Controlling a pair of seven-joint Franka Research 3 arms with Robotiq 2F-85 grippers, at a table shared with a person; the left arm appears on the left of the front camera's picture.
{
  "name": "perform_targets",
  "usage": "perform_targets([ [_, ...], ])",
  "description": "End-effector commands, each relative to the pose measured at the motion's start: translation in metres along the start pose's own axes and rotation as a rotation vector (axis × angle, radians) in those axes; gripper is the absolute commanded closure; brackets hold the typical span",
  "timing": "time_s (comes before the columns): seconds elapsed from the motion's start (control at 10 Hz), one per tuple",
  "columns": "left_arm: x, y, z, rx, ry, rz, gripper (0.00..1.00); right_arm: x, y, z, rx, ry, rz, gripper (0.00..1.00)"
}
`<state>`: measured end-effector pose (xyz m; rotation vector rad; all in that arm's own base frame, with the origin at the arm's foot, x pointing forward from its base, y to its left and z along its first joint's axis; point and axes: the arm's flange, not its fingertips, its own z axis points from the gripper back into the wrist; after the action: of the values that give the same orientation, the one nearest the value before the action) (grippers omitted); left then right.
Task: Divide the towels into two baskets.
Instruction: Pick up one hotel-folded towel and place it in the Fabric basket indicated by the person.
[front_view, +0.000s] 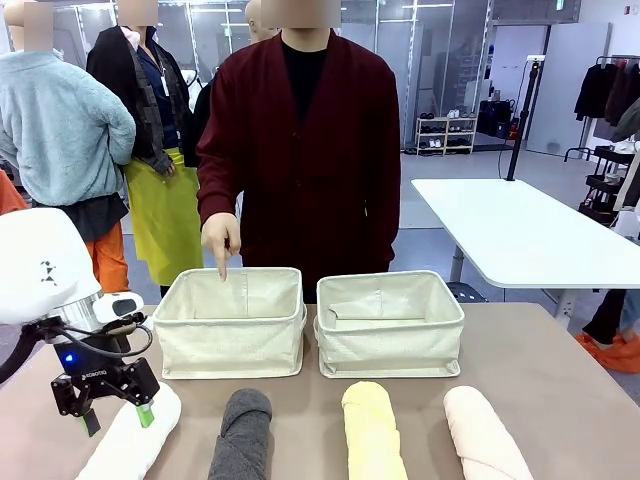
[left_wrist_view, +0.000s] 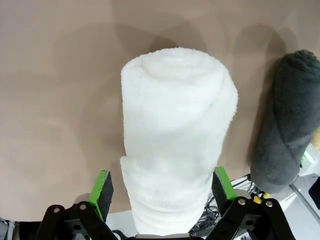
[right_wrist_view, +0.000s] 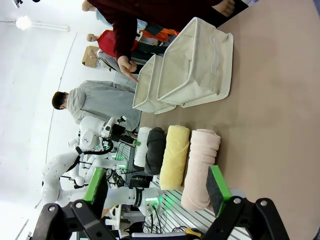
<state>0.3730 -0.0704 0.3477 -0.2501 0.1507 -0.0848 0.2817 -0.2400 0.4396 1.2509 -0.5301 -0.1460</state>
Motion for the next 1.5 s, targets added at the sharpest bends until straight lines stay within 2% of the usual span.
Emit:
perform_targets([
  [0.0, -0.020, 0.000, -0.023, -0.008, -0.006, 0.041, 0.00, -0.002, 0.003, 0.002, 0.003, 0.003, 0.010, 0.00],
  [0.3, -0.023, -0.006, -0.041, -0.023, 0.070, 0.012, 0.00, -0.002, 0.003, 0.002, 0.003, 0.003, 0.010, 0.00],
  [0.4, -0.022, -0.006, -0.046, -0.015, 0.062, 0.022, 0.00, -0.002, 0.003, 0.002, 0.003, 0.003, 0.010, 0.00],
  [0.5, -0.021, -0.007, -0.050, -0.016, 0.060, 0.022, 0.07, -0.002, 0.003, 0.002, 0.003, 0.003, 0.010, 0.00],
  [0.7, -0.021, -0.008, -0.055, -0.001, 0.044, 0.016, 0.58, -0.002, 0.003, 0.002, 0.003, 0.003, 0.010, 0.00],
  [0.8, -0.022, -0.009, -0.055, 0.004, 0.037, 0.007, 0.90, -0.002, 0.003, 0.002, 0.003, 0.003, 0.010, 0.00],
  [0.9, -0.023, -0.010, -0.053, 0.015, 0.026, 0.010, 1.00, -0.002, 0.003, 0.002, 0.003, 0.003, 0.010, 0.00],
  [1.1, -0.030, -0.018, -0.045, 0.022, 0.015, -0.003, 1.00, -0.002, 0.003, 0.002, 0.003, 0.003, 0.010, 0.00],
  [1.3, -0.039, -0.027, -0.021, 0.036, -0.031, -0.040, 0.87, -0.002, 0.003, 0.002, 0.003, 0.003, 0.010, 0.00],
  [1.4, -0.044, -0.035, 0.001, 0.049, -0.050, -0.076, 0.87, -0.002, 0.003, 0.002, 0.003, 0.003, 0.010, 0.00],
])
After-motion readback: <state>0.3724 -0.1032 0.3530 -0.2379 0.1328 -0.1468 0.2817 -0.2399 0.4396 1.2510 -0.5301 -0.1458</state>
